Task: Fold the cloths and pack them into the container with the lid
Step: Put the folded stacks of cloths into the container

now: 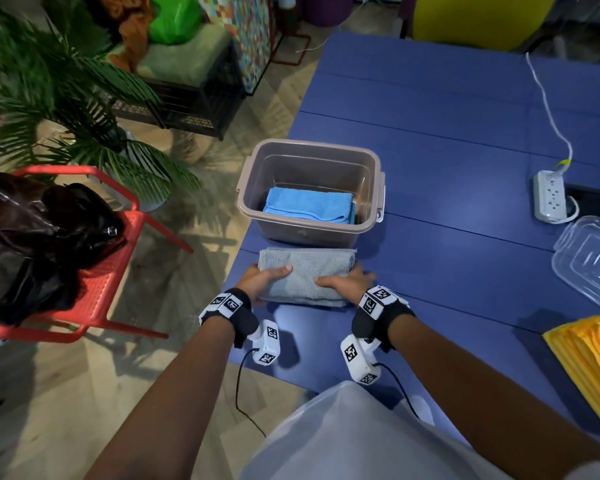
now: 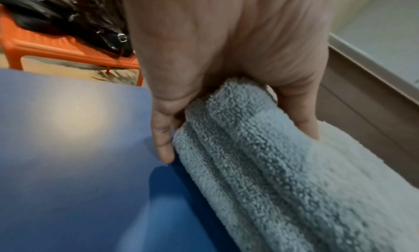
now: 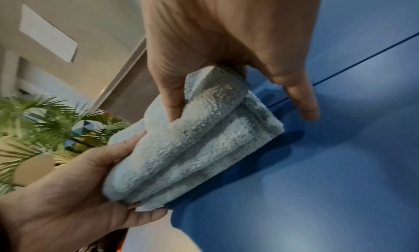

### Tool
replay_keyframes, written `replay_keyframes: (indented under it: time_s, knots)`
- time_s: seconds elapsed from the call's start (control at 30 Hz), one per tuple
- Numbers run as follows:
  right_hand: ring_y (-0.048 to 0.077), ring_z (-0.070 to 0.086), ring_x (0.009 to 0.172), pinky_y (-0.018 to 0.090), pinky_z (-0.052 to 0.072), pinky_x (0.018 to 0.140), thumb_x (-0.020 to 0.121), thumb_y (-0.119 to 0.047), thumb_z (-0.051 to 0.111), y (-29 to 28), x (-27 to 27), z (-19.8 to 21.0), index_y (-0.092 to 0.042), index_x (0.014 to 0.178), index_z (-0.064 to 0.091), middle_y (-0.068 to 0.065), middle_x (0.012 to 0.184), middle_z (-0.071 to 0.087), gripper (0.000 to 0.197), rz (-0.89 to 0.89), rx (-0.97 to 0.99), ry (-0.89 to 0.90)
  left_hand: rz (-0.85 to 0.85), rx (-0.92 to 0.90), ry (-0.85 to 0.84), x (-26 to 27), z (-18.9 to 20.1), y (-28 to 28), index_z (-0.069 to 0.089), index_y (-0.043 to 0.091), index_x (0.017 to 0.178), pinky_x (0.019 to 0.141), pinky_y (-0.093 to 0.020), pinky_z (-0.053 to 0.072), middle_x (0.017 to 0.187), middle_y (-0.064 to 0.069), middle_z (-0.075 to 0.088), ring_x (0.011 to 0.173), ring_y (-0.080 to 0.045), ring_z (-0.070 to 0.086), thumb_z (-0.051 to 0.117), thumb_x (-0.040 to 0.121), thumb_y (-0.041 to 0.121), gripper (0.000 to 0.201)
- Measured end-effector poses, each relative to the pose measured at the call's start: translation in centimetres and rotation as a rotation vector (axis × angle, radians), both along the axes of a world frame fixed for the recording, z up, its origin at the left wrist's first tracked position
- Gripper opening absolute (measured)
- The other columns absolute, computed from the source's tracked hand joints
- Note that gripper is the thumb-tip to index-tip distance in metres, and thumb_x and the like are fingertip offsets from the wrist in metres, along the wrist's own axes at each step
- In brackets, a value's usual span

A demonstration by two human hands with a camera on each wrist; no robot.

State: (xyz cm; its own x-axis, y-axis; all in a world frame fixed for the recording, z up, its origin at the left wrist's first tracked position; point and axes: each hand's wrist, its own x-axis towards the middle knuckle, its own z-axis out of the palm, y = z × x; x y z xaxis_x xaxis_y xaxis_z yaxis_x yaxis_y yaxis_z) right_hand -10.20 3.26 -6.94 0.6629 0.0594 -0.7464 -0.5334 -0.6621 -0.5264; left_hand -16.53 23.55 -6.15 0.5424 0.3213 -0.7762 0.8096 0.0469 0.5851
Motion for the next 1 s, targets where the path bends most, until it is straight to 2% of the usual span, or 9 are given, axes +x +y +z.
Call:
replay_keyframes:
  time_s: [0.13,0.23,0.4,0.47,0.57,0.67,0.8,0.9,1.0]
  knots:
    - [0.014,0.063,0.11,0.039,0.049,0.1,0.019,-0.064,0.092,-1.5,2.0,-8.7,-0.026,0.13,0.051,-0.002,0.128,0.062,0.124,0.008,0.218,-0.026,0.014,-0.052,0.032,0.3,-0.2,0.1,0.037,0.01,0.142,0.079,-0.035,0.05,0.129,-0.007,0.056,0.104,-0.025,0.057,0.085,0.061,0.052,0.103]
    - [0.02,0.055,0.12,0.037,0.045,0.103,0.025,-0.074,0.084,-1.6,1.1,-4.8,-0.032,0.13,0.051,-0.001,0.136,0.053,0.117,-0.003,0.078,-0.05,0.042,-0.06,0.003,0.0,-0.6,-0.4,0.036,0.007,0.141,0.063,-0.026,0.047,0.127,-0.008,0.057,0.089,-0.018,0.058,0.084,0.068,0.041,0.094]
    - [0.018,0.062,0.11,0.036,0.048,0.1,0.032,-0.055,0.089,-0.9,0.7,-2.9,-0.025,0.123,0.056,-0.002,0.119,0.065,0.101,-0.002,0.113,-0.093,0.091,-0.104,-0.13,-0.2,-1.2,-0.8,0.049,0.015,0.127,0.088,-0.04,0.055,0.124,-0.004,0.065,0.101,-0.019,0.067,0.094,0.05,0.044,0.094]
    - [0.018,0.063,0.109,0.037,0.05,0.097,0.018,-0.058,0.09,-1.0,1.3,-4.3,-0.029,0.122,0.054,-0.005,0.116,0.065,0.114,-0.03,0.133,-0.075,0.073,-0.115,-0.117,-0.1,-1.3,-0.8,0.05,0.018,0.127,0.088,-0.045,0.055,0.122,-0.004,0.065,0.102,-0.022,0.067,0.096,0.038,0.049,0.105]
    - [0.019,0.057,0.112,0.039,0.047,0.101,0.031,-0.036,0.095,-1.1,1.3,-3.8,-0.019,0.13,0.037,-0.003,0.122,0.057,0.116,-0.094,0.222,-0.037,0.075,-0.144,-0.023,-0.2,-2.4,-0.4,0.039,0.018,0.132,0.093,-0.05,0.05,0.128,-0.004,0.057,0.114,-0.028,0.058,0.096,0.04,0.049,0.113]
    - [0.016,0.057,0.115,0.042,0.048,0.101,0.026,-0.04,0.098,-2.1,0.4,-3.5,-0.019,0.139,0.033,-0.006,0.132,0.053,0.132,-0.15,0.289,0.053,0.016,-0.201,0.049,-0.8,-4.9,0.3,0.052,0.014,0.13,0.102,-0.05,0.044,0.13,-0.006,0.061,0.115,-0.029,0.06,0.095,0.036,0.054,0.11]
    - [0.019,0.066,0.108,0.041,0.045,0.103,0.046,-0.036,0.094,-3.4,-0.8,-2.6,-0.023,0.104,0.075,-0.003,0.111,0.072,0.063,-0.012,0.427,0.274,-0.036,-0.236,0.049,-2.0,-2.7,-0.5,0.063,0.009,0.12,0.098,-0.042,0.05,0.113,-0.009,0.071,0.101,-0.028,0.068,0.095,0.041,0.049,0.095]
    - [0.021,0.066,0.107,0.045,0.044,0.105,0.049,-0.033,0.093,-4.0,-1.4,-2.0,-0.018,0.106,0.074,0.001,0.111,0.072,0.062,-0.036,0.484,0.243,-0.055,-0.224,0.025,-2.2,-0.9,-1.6,0.063,0.008,0.115,0.075,-0.037,0.058,0.105,-0.011,0.073,0.091,-0.029,0.07,0.092,0.047,0.048,0.084]
    - [0.027,0.066,0.108,0.05,0.044,0.103,0.06,-0.019,0.086,-4.1,-1.9,-0.4,-0.012,0.112,0.071,0.008,0.115,0.07,0.054,-0.095,0.606,0.259,-0.086,-0.297,0.007,-2.4,1.1,-2.4,0.066,0.013,0.115,0.083,-0.053,0.056,0.108,-0.014,0.072,0.099,-0.036,0.068,0.09,0.048,0.052,0.081]
